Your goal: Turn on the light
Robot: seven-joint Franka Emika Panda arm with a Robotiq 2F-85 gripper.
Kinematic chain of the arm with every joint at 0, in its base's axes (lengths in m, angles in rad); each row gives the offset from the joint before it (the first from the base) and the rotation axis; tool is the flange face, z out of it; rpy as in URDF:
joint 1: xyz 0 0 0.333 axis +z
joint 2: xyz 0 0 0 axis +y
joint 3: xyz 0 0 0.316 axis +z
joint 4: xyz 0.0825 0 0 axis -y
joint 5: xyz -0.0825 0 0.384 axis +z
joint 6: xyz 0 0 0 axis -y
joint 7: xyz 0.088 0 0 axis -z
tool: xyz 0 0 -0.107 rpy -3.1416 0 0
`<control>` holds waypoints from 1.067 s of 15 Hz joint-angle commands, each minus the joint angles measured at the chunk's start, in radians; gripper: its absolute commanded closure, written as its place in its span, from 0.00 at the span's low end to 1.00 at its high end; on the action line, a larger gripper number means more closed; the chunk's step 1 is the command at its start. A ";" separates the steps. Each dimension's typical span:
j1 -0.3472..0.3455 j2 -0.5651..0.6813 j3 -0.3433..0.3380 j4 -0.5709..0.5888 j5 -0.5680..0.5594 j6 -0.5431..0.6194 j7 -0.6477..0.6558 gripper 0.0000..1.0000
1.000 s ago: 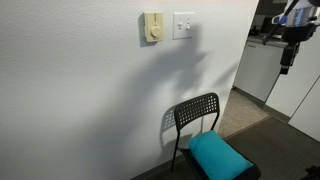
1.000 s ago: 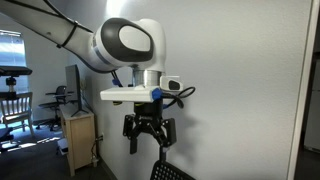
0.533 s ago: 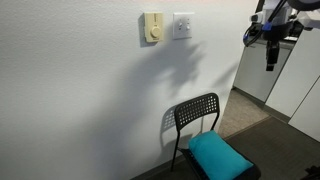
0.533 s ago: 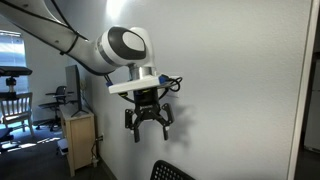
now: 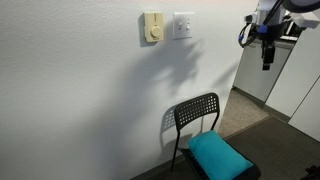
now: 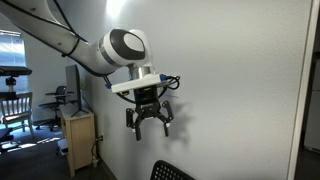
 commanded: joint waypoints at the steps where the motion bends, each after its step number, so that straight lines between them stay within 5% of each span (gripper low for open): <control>1: -0.002 0.000 -0.004 -0.013 0.011 0.048 -0.117 0.00; 8: 0.037 0.017 0.039 -0.012 -0.082 0.232 -0.320 0.00; 16: 0.060 0.008 0.079 -0.048 -0.330 0.451 -0.325 0.00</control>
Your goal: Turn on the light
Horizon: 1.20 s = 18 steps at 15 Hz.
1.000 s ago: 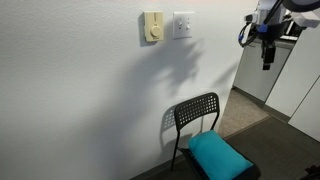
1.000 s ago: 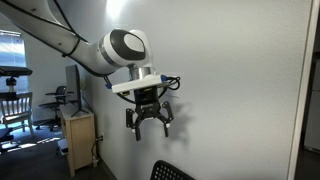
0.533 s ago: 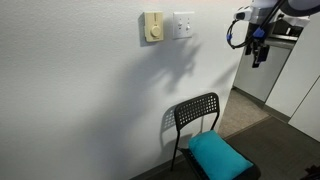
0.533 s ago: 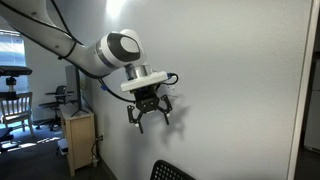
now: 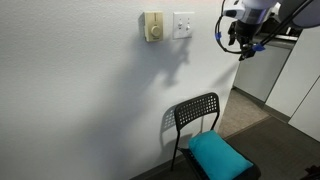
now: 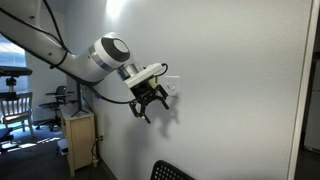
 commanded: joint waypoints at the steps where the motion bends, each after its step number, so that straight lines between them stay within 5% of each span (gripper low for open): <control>1: 0.005 0.003 0.002 -0.032 -0.018 0.144 -0.045 0.00; 9: 0.031 0.043 0.015 -0.025 0.045 0.375 -0.143 0.00; 18: 0.028 0.088 0.014 0.036 0.102 0.261 -0.167 0.00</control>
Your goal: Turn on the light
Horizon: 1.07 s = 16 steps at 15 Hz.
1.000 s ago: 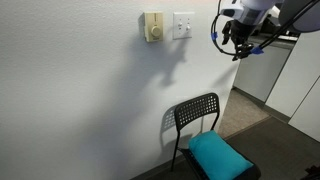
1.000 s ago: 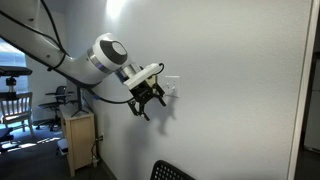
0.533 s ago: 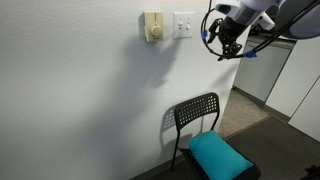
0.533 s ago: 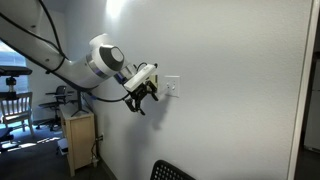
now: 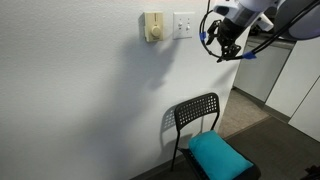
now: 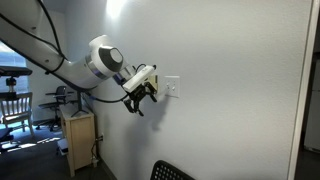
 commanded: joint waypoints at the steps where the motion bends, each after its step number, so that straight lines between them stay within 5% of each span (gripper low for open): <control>1: -0.016 0.077 -0.006 0.090 0.075 -0.077 -0.076 0.00; 7: -0.025 0.171 -0.001 0.226 0.106 -0.108 -0.177 0.00; 16: -0.021 0.288 -0.011 0.367 0.042 -0.046 -0.081 0.00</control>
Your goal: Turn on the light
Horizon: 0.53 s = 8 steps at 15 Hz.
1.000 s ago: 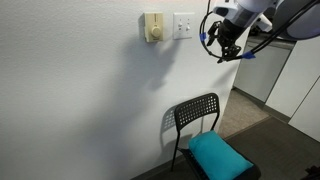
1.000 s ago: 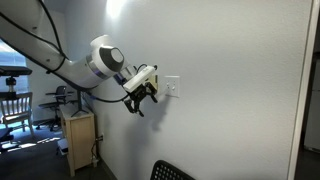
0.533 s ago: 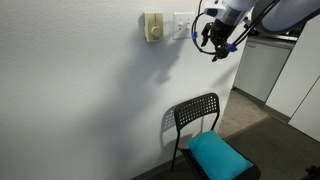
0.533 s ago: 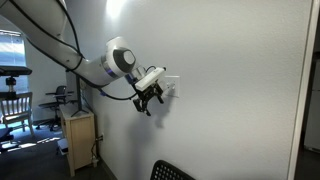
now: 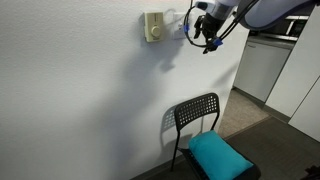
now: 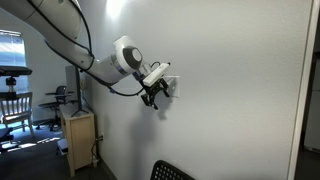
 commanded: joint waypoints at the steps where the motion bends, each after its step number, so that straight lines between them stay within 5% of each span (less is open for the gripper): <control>1: -0.006 0.066 0.001 0.055 -0.002 0.039 0.018 0.00; 8: 0.003 0.117 -0.025 0.090 -0.104 0.179 0.091 0.00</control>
